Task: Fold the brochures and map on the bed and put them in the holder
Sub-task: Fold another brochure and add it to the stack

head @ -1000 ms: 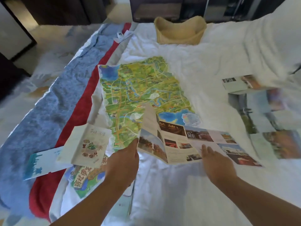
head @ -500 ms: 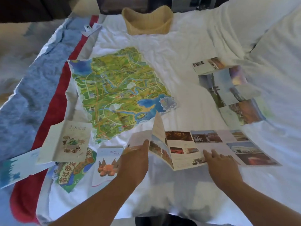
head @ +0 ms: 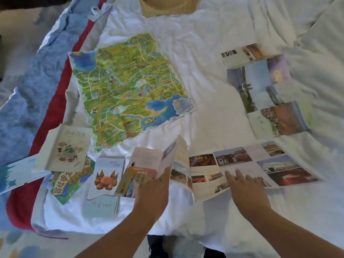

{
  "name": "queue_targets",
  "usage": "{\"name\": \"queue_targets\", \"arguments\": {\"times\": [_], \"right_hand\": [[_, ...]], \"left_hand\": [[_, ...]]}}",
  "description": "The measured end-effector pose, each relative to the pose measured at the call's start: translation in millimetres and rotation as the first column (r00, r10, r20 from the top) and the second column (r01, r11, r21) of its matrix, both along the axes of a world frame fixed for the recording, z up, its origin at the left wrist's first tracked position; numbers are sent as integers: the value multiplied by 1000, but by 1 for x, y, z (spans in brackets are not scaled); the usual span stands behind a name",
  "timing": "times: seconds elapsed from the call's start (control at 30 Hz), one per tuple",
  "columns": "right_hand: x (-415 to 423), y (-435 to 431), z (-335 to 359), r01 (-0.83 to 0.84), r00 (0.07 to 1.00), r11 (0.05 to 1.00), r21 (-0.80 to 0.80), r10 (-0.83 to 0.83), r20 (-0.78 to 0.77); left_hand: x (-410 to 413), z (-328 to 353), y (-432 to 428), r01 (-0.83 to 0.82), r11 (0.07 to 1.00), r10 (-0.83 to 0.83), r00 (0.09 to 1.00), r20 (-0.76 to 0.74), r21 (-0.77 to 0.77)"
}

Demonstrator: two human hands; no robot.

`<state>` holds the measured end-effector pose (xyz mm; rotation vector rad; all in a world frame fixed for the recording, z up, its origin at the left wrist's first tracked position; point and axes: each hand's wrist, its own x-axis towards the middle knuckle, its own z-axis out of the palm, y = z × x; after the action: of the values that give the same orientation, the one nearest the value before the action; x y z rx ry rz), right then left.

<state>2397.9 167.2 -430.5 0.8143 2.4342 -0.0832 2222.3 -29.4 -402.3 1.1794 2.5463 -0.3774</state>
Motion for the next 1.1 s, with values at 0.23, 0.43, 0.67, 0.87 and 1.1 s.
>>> {"name": "queue_targets", "arguments": {"times": [0.23, 0.43, 0.67, 0.87, 1.1], "right_hand": [[27, 20, -23, -85, 991, 984, -158, 100, 93], [36, 15, -35, -17, 987, 939, -344, 71, 144], [-12, 2, -34, 253, 960, 817, -519, -278, 30], [-80, -28, -18, 381, 785, 547, -746, -617, -52], [-96, -51, -17, 276, 839, 636, -721, -525, -142]], "left_hand": [[39, -24, 10, 46, 995, -50, 998, 45, 89], [48, -56, 6, -74, 986, 22, 946, 325, 148], [19, -69, -14, -66, 998, 47, 833, 552, 15], [1, -84, -21, -58, 998, 35, 835, 549, 25], [-12, -96, -30, -153, 988, 145, 848, 510, -26]]}}
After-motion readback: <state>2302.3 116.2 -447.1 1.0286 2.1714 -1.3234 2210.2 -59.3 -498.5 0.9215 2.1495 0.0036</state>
